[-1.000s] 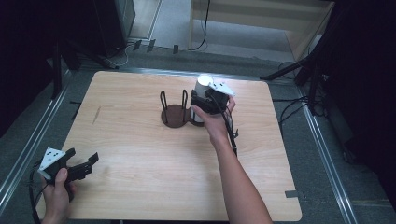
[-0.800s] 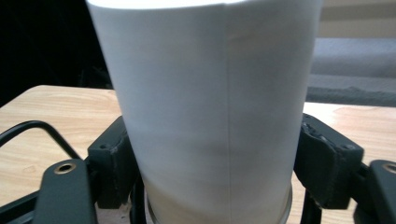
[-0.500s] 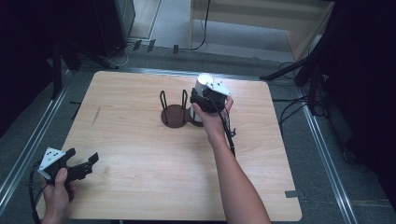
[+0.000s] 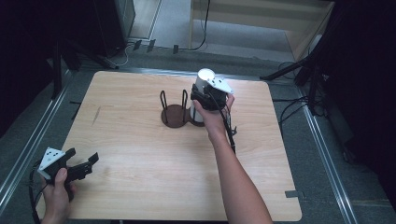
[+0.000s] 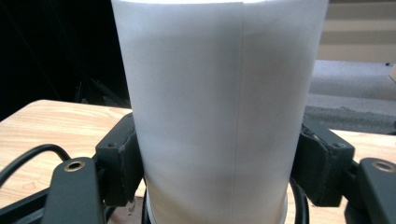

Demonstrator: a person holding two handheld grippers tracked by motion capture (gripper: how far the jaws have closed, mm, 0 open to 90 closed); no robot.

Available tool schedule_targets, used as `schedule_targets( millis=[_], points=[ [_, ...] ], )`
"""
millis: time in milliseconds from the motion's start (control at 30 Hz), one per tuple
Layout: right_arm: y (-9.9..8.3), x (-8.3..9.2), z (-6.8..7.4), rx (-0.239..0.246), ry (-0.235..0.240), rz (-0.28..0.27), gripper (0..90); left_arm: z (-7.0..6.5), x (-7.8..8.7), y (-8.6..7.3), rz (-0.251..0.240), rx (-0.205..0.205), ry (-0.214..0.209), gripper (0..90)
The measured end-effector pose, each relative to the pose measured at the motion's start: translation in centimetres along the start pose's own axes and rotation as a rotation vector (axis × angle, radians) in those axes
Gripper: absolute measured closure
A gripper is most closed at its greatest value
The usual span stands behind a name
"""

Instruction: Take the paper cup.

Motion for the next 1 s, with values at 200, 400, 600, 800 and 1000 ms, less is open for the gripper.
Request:
schedule_targets(
  millis=[200, 400, 600, 800, 1000],
  points=[
    [0.7, 0.4, 0.0, 0.0, 0.005, -0.013, 27.7, 0.0, 0.0, 0.0, -0.003, 0.002, -0.003, 7.0],
    [1.8, 1.3, 0.1, 0.01, 0.013, -0.048, 28.7, 0.0, 0.0, 0.0, 0.0, -0.001, 0.0, 7.0],
    [3.0, 2.2, 0.0, -0.002, 0.014, -0.071, 28.9, 0.0, 0.0, 0.0, -0.002, -0.003, 0.004, 7.0],
    [4.3, 3.5, -0.3, -0.004, 0.009, -0.092, 29.0, -0.1, 0.0, 0.0, -0.002, -0.005, 0.005, 7.0],
    [4.9, 4.8, -1.3, -0.012, 0.004, -0.1, 28.9, 0.0, 0.2, 0.2, -0.013, 0.003, 0.005, 7.0]
  ],
)
Point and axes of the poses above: each handheld gripper's, and its own axes: x roughly backward along the jaws, y roughly out of its top, z roughly to its left, the point moved 8 cm from there along -x, roughly forward along the jaws, and after that the axes turned 13 degrees about -y, right-handed, at the moved point
